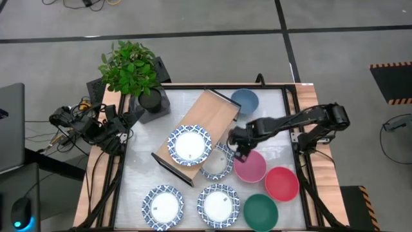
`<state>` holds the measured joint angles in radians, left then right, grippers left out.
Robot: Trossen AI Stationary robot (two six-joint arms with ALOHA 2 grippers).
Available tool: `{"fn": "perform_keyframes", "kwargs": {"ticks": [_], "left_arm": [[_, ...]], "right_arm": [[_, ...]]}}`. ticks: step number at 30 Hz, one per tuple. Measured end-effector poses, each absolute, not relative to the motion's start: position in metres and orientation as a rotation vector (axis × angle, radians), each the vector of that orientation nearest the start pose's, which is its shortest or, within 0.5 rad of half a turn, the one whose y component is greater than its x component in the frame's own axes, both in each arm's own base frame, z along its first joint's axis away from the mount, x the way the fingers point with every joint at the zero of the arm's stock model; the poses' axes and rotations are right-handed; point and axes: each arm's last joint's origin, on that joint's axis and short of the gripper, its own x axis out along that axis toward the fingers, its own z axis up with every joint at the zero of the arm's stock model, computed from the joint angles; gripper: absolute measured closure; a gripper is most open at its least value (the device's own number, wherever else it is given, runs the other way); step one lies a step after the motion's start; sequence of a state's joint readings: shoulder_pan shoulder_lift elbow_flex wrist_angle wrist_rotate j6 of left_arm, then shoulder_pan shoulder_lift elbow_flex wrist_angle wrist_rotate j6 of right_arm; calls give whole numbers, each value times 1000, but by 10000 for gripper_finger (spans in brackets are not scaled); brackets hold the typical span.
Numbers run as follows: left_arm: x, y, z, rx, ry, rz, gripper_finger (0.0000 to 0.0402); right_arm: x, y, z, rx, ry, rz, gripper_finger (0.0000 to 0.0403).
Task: Place and stack bowls onto a shelf
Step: Adjust the pink bowl, then stack the top white patterned bowl on the white patterned bowl on the shelf
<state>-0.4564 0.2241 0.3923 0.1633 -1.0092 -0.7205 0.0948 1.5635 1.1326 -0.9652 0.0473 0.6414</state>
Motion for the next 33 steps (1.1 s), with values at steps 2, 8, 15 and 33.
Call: {"fn": "perform_keyframes", "kwargs": {"ticks": [2, 8, 15, 33], "left_arm": [[76, -10, 289, -922, -441, 440, 212], [76, -10, 289, -925, -443, 439, 212], [76, -10, 289, -924, -446, 460, 212], [76, -9, 288, -915, -440, 483, 212]], "right_arm": [[278, 33, 225, 367, 1373, -359, 186], [268, 41, 231, 275, 1396, -329, 186], [257, 34, 207, 199, 1526, -413, 186], [217, -7, 194, 219, 1722, -912, 186]]}}
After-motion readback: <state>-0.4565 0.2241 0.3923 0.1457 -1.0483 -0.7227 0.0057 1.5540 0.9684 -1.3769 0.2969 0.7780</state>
